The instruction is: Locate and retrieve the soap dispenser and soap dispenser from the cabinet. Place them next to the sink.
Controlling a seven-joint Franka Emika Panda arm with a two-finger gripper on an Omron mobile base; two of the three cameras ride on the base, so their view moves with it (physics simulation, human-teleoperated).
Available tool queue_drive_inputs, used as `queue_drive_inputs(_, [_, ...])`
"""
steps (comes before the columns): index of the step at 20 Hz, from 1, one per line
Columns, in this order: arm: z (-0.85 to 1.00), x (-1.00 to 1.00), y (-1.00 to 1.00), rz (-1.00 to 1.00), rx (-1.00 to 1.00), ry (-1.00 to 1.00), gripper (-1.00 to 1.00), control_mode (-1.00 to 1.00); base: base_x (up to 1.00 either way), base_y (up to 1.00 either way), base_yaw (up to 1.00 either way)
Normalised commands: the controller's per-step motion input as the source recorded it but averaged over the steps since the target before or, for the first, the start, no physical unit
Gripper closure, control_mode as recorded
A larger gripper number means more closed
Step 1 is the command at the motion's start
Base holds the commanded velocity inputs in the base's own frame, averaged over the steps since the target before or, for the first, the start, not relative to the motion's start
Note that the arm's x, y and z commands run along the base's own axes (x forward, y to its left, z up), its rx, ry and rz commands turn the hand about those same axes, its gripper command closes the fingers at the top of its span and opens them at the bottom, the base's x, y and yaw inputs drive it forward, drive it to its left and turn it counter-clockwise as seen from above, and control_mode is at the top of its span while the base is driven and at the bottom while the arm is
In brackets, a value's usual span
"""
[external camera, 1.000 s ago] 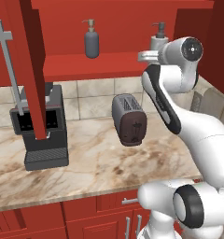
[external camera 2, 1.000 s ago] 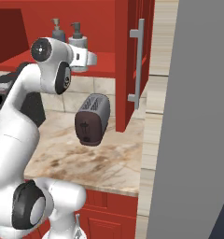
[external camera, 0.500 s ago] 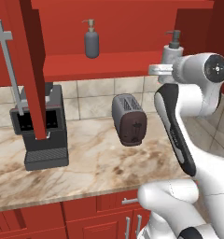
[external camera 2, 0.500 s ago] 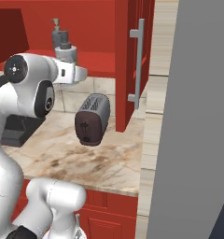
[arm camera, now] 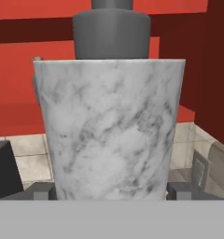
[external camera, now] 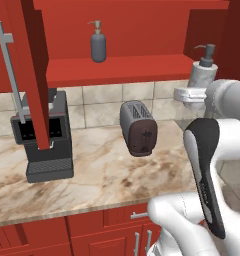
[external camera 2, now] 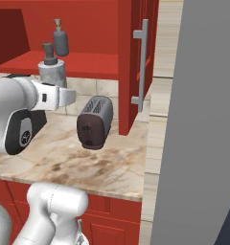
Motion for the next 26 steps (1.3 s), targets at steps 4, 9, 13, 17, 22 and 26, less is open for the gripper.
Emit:
queue_drive_inputs(4, [0.00,-1.00,0.11,0.00,0.00,0.00,1.00,-1.00,0.00,0.00,0.00])
queue_drive_inputs(9, [-0.05,-0.89,0.23,0.00,0.00,0.00,1.00,-1.00,0.00,0.00,0.00])
queue_drive_inputs(13, [-0.07,-0.69,0.25,-0.02,0.00,0.00,1.00,-1.00,0.00,0.00,0.00])
queue_drive_inputs(17, [-0.09,-0.52,0.10,-0.01,0.00,0.00,1.00,-1.00,0.00,0.00,0.00])
queue_drive_inputs(22, [-0.04,-0.23,0.01,0.00,0.00,0.00,1.00,-1.00,0.00,0.00,0.00])
queue_drive_inputs(26, [0.00,0.00,0.00,0.00,0.00,0.00,1.00,-1.00,0.00,0.00,0.00])
